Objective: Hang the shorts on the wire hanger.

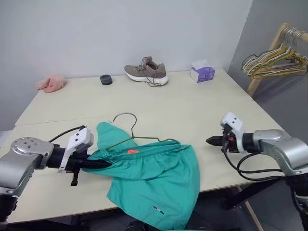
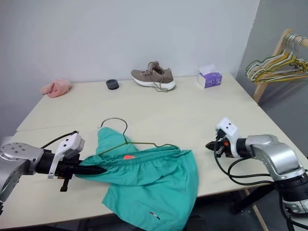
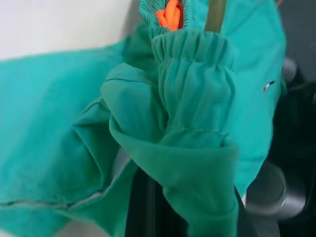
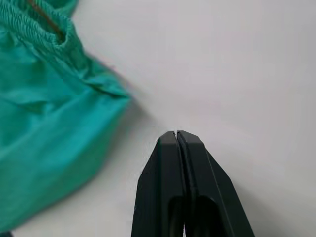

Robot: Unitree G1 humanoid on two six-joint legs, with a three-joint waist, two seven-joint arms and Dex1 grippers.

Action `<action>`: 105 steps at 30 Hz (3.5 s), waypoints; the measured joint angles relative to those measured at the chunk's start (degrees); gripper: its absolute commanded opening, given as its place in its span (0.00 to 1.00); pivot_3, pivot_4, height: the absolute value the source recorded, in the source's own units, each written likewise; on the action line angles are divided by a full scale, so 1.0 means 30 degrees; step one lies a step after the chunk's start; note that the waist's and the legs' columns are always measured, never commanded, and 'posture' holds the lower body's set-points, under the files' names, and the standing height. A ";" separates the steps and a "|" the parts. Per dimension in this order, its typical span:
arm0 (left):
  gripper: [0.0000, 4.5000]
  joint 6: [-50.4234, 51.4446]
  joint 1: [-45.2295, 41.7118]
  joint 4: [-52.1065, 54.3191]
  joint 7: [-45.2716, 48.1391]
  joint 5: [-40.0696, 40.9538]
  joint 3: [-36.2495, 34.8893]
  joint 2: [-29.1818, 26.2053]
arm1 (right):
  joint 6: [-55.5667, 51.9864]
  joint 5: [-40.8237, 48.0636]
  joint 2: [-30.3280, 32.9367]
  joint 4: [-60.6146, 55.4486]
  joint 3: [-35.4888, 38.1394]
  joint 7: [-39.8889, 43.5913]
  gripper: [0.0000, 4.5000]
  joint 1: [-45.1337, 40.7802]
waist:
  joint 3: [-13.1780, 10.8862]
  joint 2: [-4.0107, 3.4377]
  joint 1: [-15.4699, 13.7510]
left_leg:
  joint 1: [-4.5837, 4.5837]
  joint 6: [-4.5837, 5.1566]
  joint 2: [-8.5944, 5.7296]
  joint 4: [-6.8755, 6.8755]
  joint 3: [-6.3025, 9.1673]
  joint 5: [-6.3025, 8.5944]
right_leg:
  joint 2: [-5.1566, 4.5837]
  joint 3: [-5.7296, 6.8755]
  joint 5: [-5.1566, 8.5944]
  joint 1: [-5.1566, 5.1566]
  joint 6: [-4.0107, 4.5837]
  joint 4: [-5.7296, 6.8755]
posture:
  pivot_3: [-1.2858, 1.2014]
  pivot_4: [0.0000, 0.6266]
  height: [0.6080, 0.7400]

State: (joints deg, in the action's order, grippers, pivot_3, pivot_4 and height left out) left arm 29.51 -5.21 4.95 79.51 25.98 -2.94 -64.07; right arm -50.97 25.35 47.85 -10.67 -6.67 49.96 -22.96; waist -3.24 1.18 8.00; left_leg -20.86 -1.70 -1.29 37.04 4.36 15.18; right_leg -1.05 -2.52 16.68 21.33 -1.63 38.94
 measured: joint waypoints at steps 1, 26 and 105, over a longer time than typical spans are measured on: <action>0.00 -0.0107 -0.0001 -0.0021 0.0014 -0.0138 0.0120 0.0003 | -0.0083 0.0031 -0.0026 -0.0203 -0.0015 0.0009 0.01 -0.0002 | -0.0002 -0.0002 0.0016 | 0.0000 0.0000 0.0002 0.0000 0.0000 0.0000 | 0.0001 -0.0001 0.0000 0.0002 0.0000 0.0001 | 0.46 0.00 1.00; 0.00 0.0416 -0.0684 0.0080 -0.0704 0.0206 0.0249 0.1279 | 0.3135 -0.3611 -0.4269 0.0933 -0.4454 -0.0162 0.84 -0.1601 | -0.0006 -0.0007 0.0047 | -0.0001 -0.0001 0.0001 0.0002 0.0011 0.0000 | -0.0002 0.0003 -0.0002 0.0006 0.0001 0.0010 | 0.46 0.00 1.00; 0.00 -0.0341 -0.1552 0.1287 -0.1684 -0.1543 0.2030 0.2949 | 0.5409 -0.5892 -0.2864 -0.0185 -0.8386 0.3749 0.54 -0.4850 | -0.0003 -0.0004 0.0108 | -0.0005 -0.0002 -0.0006 0.0005 0.0023 0.0001 | -0.0011 0.0014 -0.0003 0.0007 0.0001 0.0007 | 0.46 0.00 1.00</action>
State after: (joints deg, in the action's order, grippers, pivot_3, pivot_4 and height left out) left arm 28.48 -9.87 8.81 74.46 21.35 3.15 -55.22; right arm -34.74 7.68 39.26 -11.23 -31.83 61.20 -37.51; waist -3.25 1.17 8.32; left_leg -20.88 -1.71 -1.31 37.05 4.43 15.18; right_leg -1.09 -2.48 16.67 21.35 -1.63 38.96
